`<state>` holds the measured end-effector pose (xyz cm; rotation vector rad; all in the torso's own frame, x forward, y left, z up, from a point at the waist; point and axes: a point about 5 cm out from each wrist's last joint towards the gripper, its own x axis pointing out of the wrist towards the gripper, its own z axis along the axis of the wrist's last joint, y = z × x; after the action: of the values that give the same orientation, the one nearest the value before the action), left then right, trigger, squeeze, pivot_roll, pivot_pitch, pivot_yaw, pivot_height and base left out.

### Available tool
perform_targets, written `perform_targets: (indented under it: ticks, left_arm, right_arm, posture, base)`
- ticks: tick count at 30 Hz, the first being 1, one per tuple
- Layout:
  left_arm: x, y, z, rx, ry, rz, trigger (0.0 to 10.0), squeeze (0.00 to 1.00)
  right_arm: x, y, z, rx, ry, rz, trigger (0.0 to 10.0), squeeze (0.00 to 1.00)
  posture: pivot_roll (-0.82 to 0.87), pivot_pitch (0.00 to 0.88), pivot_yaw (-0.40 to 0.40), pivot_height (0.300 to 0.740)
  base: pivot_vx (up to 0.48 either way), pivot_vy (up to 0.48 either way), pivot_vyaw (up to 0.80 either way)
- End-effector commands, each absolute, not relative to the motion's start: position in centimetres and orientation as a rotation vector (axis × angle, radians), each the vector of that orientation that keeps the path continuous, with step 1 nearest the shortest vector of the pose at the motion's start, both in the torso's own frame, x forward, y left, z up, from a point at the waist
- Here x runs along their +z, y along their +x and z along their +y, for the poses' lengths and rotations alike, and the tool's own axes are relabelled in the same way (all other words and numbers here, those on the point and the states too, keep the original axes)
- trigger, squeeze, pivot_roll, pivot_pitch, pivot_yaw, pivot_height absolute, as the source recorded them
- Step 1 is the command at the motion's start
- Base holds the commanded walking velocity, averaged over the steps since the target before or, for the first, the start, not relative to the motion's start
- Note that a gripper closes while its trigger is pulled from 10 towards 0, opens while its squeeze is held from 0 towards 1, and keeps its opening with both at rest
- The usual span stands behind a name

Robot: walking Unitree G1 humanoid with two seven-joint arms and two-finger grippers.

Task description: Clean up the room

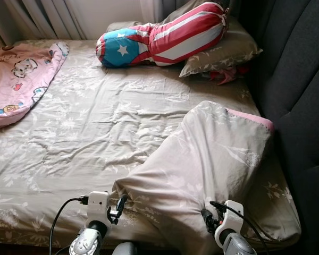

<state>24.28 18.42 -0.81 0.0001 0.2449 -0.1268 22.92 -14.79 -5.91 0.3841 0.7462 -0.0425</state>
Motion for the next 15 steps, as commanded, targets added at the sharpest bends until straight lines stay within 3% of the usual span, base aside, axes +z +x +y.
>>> perform_targets:
  ticks: [1, 15]
  left_arm:
    - [-1.2, 23.8, 18.6, -0.116, -0.012, 0.267, 10.0, 0.0]
    - [-1.1, 24.1, 18.5, -0.109, -0.014, 0.271, 10.0, 0.0]
  right_arm:
    - [-6.9, 21.4, -13.1, 0.012, 0.399, 0.825, 0.0, 0.0]
    - [-6.5, 22.1, -14.5, -0.06, 0.33, 0.791, 0.0, 0.0]
  posture:
    - [0.03, 0.137, 0.032, 0.663]
    - [0.02, 0.115, 0.027, 0.663]
  base:
    - [0.0, 0.0, 0.0]
    - [0.0, 0.0, 0.0]
